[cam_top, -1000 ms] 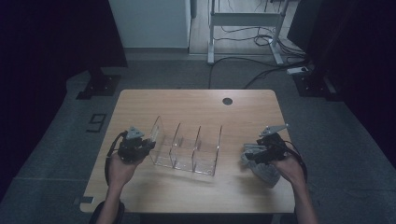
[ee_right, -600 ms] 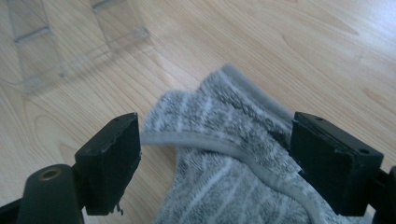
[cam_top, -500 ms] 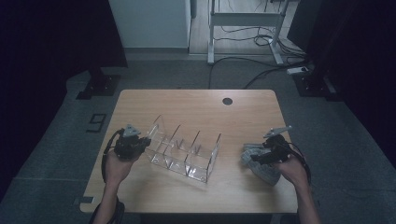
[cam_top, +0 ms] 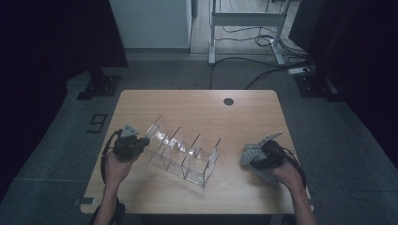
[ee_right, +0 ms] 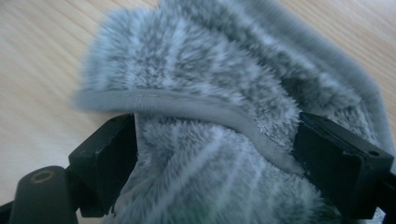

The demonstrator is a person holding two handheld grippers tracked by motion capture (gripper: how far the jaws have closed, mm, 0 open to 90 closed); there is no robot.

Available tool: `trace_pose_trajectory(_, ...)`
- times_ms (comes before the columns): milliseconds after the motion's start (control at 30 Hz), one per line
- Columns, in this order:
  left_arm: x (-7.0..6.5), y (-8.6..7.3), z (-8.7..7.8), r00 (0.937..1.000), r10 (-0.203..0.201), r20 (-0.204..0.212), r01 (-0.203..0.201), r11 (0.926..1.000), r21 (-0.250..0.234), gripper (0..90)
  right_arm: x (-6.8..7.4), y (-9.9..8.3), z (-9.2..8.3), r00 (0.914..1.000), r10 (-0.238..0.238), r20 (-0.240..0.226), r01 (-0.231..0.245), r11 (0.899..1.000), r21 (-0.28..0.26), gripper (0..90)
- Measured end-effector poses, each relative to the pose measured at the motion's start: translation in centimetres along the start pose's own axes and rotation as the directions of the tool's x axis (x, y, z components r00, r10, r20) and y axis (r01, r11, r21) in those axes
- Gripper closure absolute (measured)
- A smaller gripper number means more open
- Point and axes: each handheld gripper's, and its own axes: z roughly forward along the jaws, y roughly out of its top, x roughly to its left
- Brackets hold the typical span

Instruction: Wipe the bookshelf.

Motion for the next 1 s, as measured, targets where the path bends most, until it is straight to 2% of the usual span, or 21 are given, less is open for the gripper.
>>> trace_pose_trajectory(233, -0.1, -0.2, 0.1, 1.0000, 0.006, 0.006, -0.006, 0.9999, -0.008, 74.5, 0.4, 0.0, 0.7, 0.9983, 0.005, 0.057, -0.007, 1.000, 0.025, 11.1)
trace_pose_trajectory(267, -0.2, -0.2, 0.1, 1.0000, 0.006, 0.006, -0.006, 0.9999, -0.009, 73.5, 0.6, -0.1, 1.0, 0.9963, -0.014, 0.085, 0.012, 1.000, 0.027, 10.3)
trace_pose_trajectory(433, -0.3, -0.2, 0.2, 1.0000, 0.004, 0.001, -0.004, 0.9999, -0.009, 66.7, 0.7, -0.3, 0.9, 0.9968, -0.001, 0.080, -0.001, 1.000, 0.022, 16.0)
trace_pose_trajectory(467, -0.3, -0.2, 0.2, 1.0000, 0.005, -0.003, -0.005, 1.0000, -0.008, 65.9, 0.6, -0.4, 0.8, 0.9967, 0.010, 0.081, -0.011, 1.000, 0.013, 22.8)
trace_pose_trajectory(500, -0.3, -0.2, 0.2, 1.0000, 0.005, -0.003, -0.005, 1.0000, -0.008, 64.8, 0.6, -0.4, 0.8, 0.9967, 0.010, 0.081, -0.011, 1.000, 0.013, 22.8)
trace_pose_trajectory(533, -0.3, -0.1, 0.2, 0.9999, 0.007, -0.012, -0.007, 1.0000, -0.006, 63.1, 0.6, -0.4, 0.5, 0.9953, 0.031, 0.091, -0.032, 0.999, 0.009, 30.8)
trace_pose_trajectory(567, -0.3, -0.1, 0.2, 0.9999, 0.007, -0.012, -0.007, 1.0000, -0.006, 61.4, 0.6, -0.4, 0.5, 0.9953, 0.031, 0.091, -0.032, 0.999, 0.009, 30.8)
trace_pose_trajectory(633, -0.4, -0.1, 0.1, 0.9997, 0.003, -0.025, -0.003, 1.0000, -0.008, 59.7, 0.6, -0.5, 0.3, 0.9936, 0.054, 0.099, -0.055, 0.998, 0.004, 41.0)
trace_pose_trajectory(733, -0.2, -0.3, 0.2, 0.9998, -0.009, -0.016, 0.009, 0.9998, -0.015, 57.7, 0.5, -0.6, 0.0, 0.9933, 0.055, 0.102, -0.056, 0.998, 0.006, 55.5)
trace_pose_trajectory(767, -0.2, -0.3, 0.2, 0.9998, -0.009, -0.016, 0.009, 0.9998, -0.015, 57.7, 0.5, -0.6, 0.0, 0.9933, 0.055, 0.102, -0.056, 0.998, 0.006, 55.5)
trace_pose_trajectory(800, -0.2, -0.3, 0.2, 0.9997, -0.011, -0.020, 0.011, 0.9997, -0.021, 58.0, 0.5, -0.7, -0.2, 0.9931, 0.054, 0.104, -0.055, 0.998, 0.009, 60.2)
trace_pose_trajectory(900, -0.2, -0.4, 0.3, 0.9998, -0.012, -0.015, 0.012, 0.9995, -0.029, 60.5, 0.5, -0.7, -0.3, 0.9935, 0.052, 0.102, -0.053, 0.999, 0.009, 61.8)
trace_pose_trajectory(1000, -0.4, -0.4, 0.4, 0.9999, 0.009, -0.010, -0.009, 0.9996, -0.027, 65.8, 0.4, -0.7, -0.8, 0.9946, 0.069, 0.078, -0.068, 0.998, -0.010, 63.2)
